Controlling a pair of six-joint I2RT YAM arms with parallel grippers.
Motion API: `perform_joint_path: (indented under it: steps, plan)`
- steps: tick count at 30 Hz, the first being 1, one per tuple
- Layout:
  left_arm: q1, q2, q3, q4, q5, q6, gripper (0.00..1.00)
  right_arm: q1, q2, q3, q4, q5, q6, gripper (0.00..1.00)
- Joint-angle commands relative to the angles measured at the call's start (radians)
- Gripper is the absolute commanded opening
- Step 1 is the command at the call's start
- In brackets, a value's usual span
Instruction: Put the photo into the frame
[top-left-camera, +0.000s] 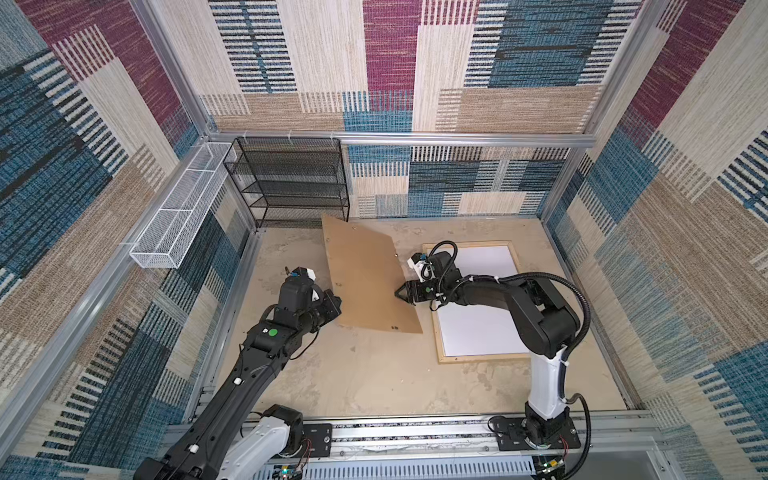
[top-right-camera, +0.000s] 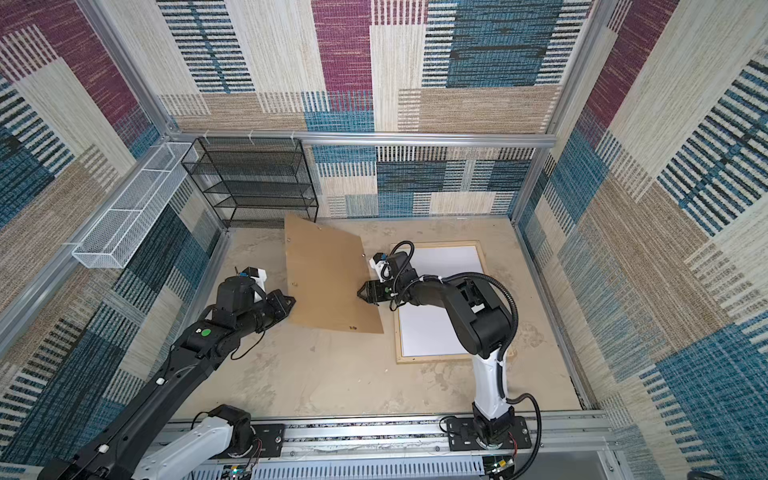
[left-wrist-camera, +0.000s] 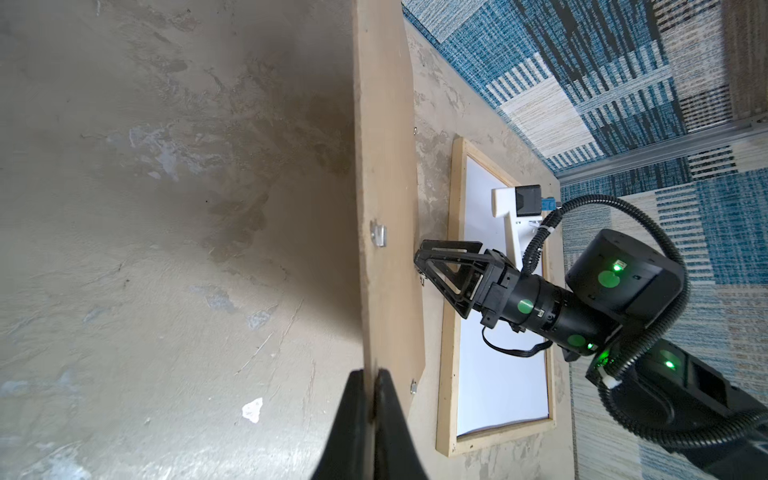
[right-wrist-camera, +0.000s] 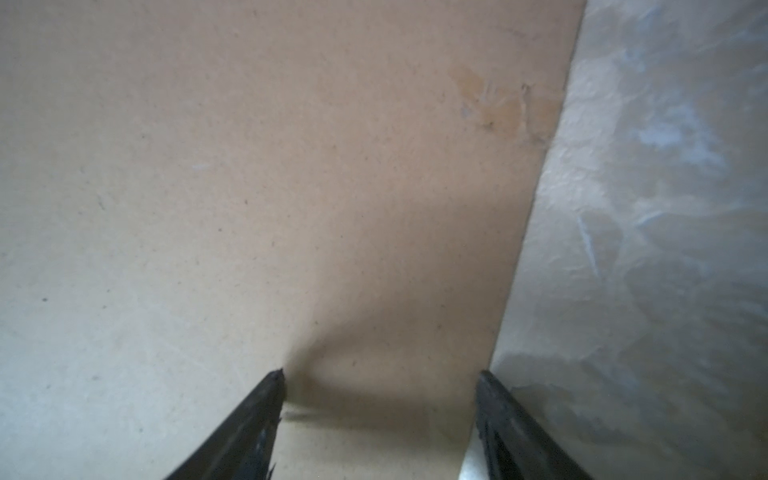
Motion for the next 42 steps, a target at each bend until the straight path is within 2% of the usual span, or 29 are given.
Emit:
perform_joint_path:
  steps: [1,8,13,18,24,29,39,42]
  plan:
    - [0.0,-0.02,0.002,-0.048,0.002,0.035,0.0,-0.004,-0.016,0.011,-0.146,-0.003,-0.017,0.73]
    - [0.015,-0.111,0.024,-0.114,-0.027,0.037,0.0,-0.051,-0.139,0.017,-0.154,0.015,-0.026,0.74]
    - [0.044,-0.143,0.029,-0.113,0.024,0.021,0.0,-0.1,-0.233,0.016,-0.178,0.026,-0.043,0.74]
    - [0.071,-0.174,0.024,-0.083,0.094,-0.011,0.0,-0.165,-0.304,0.004,-0.208,0.09,-0.055,0.74]
    - [0.087,-0.233,0.041,-0.102,0.14,-0.049,0.0,-0.271,-0.339,-0.007,-0.263,0.231,-0.071,0.74]
    - [0.098,-0.284,-0.003,-0.01,0.203,-0.125,0.0,-0.373,-0.345,-0.033,-0.284,0.341,-0.076,0.74]
    - [0.128,-0.319,-0.07,0.158,0.319,-0.22,0.0,-0.566,-0.344,-0.083,-0.282,0.393,-0.086,0.74]
    - [0.137,-0.317,-0.122,0.277,0.367,-0.288,0.0,-0.61,-0.32,-0.079,-0.287,0.434,-0.083,0.74]
